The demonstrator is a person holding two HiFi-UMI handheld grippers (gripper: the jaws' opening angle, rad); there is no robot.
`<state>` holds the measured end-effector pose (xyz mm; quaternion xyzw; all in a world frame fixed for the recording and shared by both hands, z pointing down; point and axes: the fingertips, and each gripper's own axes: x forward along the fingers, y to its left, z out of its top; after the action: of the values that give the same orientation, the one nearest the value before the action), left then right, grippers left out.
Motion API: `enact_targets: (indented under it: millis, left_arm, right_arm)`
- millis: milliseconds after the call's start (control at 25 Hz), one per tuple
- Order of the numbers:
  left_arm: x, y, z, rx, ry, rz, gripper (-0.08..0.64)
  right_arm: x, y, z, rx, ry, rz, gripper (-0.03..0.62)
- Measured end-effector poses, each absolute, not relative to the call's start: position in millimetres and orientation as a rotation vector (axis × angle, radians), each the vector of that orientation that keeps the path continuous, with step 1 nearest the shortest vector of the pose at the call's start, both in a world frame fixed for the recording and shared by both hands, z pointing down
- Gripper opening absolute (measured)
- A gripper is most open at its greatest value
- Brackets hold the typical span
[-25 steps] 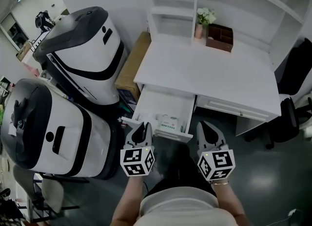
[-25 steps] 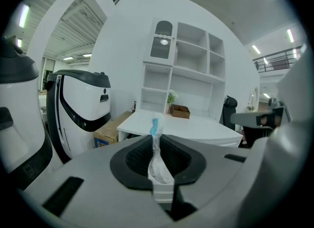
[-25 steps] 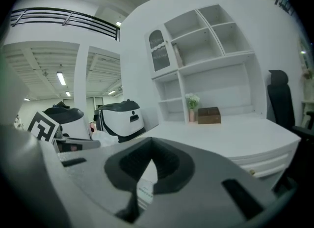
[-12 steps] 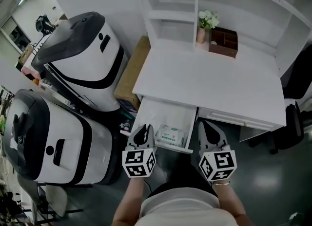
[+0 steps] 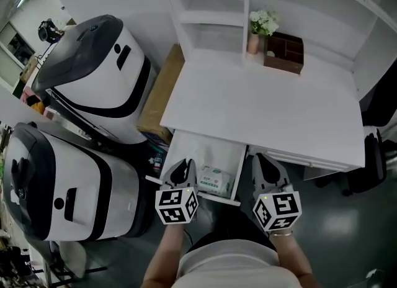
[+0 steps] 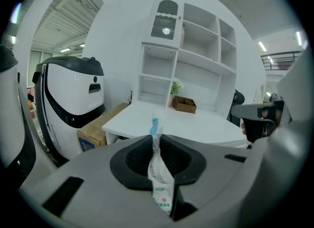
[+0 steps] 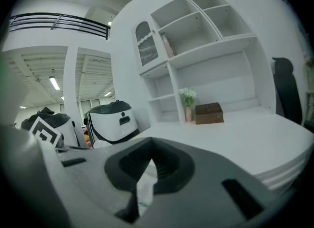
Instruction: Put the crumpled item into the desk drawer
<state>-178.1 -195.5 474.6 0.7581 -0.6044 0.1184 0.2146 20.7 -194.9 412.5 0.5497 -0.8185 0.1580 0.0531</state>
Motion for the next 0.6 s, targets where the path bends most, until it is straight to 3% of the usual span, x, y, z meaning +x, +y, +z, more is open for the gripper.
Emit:
enact_targets:
  millis: [600]
  left_arm:
    - [-130, -233, 549, 2.093, -1.529, 0.545, 0.040]
  right_arm:
    - [61, -221, 436, 1.740, -2.402, 0.556, 0.003]
